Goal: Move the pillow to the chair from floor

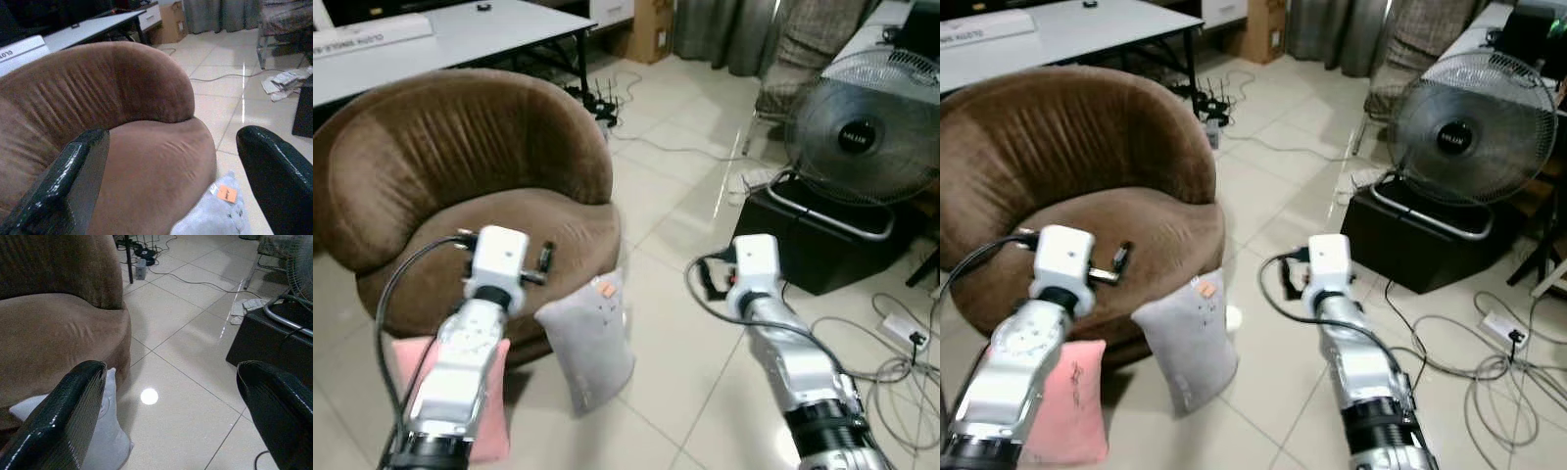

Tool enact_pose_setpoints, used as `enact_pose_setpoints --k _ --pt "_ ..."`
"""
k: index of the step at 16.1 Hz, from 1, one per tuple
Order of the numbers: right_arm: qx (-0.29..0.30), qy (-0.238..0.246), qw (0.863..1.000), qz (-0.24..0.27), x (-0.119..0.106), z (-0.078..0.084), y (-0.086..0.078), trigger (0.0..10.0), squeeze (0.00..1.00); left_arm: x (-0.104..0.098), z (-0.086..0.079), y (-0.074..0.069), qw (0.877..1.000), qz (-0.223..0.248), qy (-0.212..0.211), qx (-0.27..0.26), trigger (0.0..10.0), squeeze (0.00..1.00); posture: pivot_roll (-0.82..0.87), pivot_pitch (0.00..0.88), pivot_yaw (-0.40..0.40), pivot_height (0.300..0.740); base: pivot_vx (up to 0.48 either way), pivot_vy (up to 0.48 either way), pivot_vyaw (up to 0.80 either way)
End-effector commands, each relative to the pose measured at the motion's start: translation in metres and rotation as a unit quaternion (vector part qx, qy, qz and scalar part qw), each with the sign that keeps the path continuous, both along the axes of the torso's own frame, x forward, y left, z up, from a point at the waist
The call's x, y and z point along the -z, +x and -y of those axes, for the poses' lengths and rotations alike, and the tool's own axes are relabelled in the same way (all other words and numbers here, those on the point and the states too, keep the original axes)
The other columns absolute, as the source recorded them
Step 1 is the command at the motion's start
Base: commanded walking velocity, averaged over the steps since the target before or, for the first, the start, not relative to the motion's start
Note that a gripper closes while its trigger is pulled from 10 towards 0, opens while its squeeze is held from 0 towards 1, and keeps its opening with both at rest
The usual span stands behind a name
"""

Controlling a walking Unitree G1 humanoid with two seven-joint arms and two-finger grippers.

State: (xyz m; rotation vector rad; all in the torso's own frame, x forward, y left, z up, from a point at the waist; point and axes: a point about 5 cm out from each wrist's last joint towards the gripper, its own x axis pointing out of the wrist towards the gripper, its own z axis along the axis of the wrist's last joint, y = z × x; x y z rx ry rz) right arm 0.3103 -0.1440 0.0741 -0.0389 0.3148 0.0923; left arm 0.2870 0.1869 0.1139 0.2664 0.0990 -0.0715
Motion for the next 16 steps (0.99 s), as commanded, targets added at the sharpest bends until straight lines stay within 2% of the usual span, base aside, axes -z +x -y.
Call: enact_pose_setpoints --k 1,8,10,13,16 --pt "0.032 -0.005 0.999 0.004 -0.0014 0.0165 0.0009 10.0 0.0 -0.0015 0.0079 0.0013 1.0 0.001 -0.001 0.011 10.0 0.0 0.09 0.0 0.01 0.74 0.368 0.0 0.0" --pt "0.044 -0.004 0.999 -0.001 0.0007 0.018 -0.0007 10.0 0.0 -0.0019 0.0112 0.002 1.0 0.0 -0.003 0.02 10.0 0.0 0.09 0.0 0.015 0.74 0.367 0.0 0.0" --pt "0.032 -0.017 0.999 0.001 0.0004 0.0175 0.0002 10.0 0.0 -0.0012 0.0119 0.0007 1.0 0.0 -0.004 0.019 10.0 0.0 0.1 0.0 0.01 0.74 0.368 0.0 0.0" --pt "0.029 -0.02 0.999 0.002 0.0009 0.0165 -0.0001 10.0 0.0 -0.0005 0.0123 -0.001 1.0 -0.001 -0.006 0.018 10.0 0.0 0.1 0.0 0.007 0.74 0.368 0.0 0.8" --pt "0.045 -0.007 0.999 -0.002 0.0027 0.0192 -0.0002 10.0 0.0 -0.0001 0.0127 -0.0026 1.0 -0.002 -0.005 0.02 10.0 0.0 0.11 0.0 0.004 0.74 0.366 0.0 0.0"
